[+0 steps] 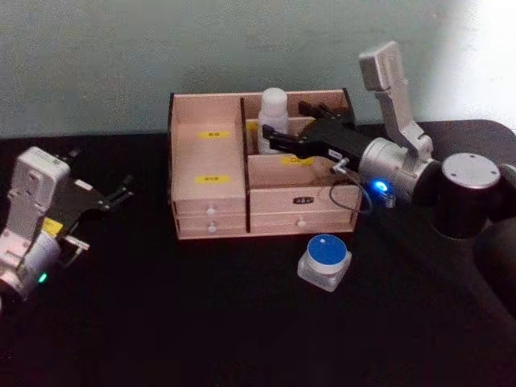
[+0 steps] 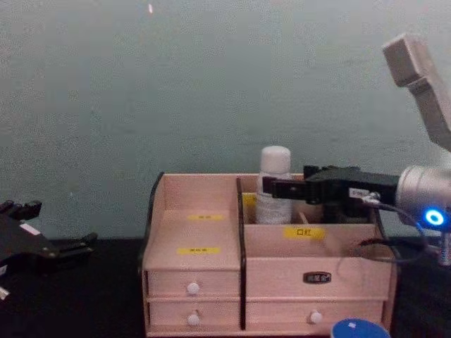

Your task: Pick up the facial cleanser and watermelon frost from the table and place them into the tiered storage box.

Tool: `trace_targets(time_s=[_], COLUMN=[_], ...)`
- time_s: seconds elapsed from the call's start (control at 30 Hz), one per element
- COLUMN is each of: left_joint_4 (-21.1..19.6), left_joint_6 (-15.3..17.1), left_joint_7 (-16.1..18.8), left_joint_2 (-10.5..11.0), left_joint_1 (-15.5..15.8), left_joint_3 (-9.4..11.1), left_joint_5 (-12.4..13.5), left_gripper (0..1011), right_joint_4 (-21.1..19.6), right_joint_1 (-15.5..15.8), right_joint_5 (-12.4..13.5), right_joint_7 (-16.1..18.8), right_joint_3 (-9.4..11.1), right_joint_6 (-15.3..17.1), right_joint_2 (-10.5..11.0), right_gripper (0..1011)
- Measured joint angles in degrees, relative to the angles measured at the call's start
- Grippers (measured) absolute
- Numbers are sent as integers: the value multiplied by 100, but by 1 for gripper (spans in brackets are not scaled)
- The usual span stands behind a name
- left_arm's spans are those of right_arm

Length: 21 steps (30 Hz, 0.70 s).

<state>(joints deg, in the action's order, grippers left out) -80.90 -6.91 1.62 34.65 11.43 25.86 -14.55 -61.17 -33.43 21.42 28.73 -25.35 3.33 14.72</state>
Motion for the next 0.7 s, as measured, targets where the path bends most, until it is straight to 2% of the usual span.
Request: trace_targets(time_s=[0.13, 0.3, 0.33, 0.47, 0.7], left_joint_4=[0, 0, 0, 0, 0], left_joint_6=[0, 0, 0, 0, 0], left_joint_7=[0, 0, 0, 0, 0], left_joint_2=[0, 0, 0, 0, 0], left_joint_1=[0, 0, 0, 0, 0], left_joint_3=[0, 0, 0, 0, 0], left_joint_5=[0, 0, 0, 0, 0], left_gripper=[1001, 1001, 1001, 1001, 1001], right_joint_4=[-274, -961, -961, -1489, -2141], right_joint_1=[170, 635, 635, 1056, 1668], right_joint_5=[21, 117, 117, 229, 421], right_joint_7=[9, 94, 94, 141, 182], right_joint_3=[28, 73, 73, 119, 185], right_joint_6=[24, 92, 92, 130, 210], right_joint_2=[122, 482, 482, 780, 1212], right_gripper=[1000, 1000, 1000, 1000, 1000])
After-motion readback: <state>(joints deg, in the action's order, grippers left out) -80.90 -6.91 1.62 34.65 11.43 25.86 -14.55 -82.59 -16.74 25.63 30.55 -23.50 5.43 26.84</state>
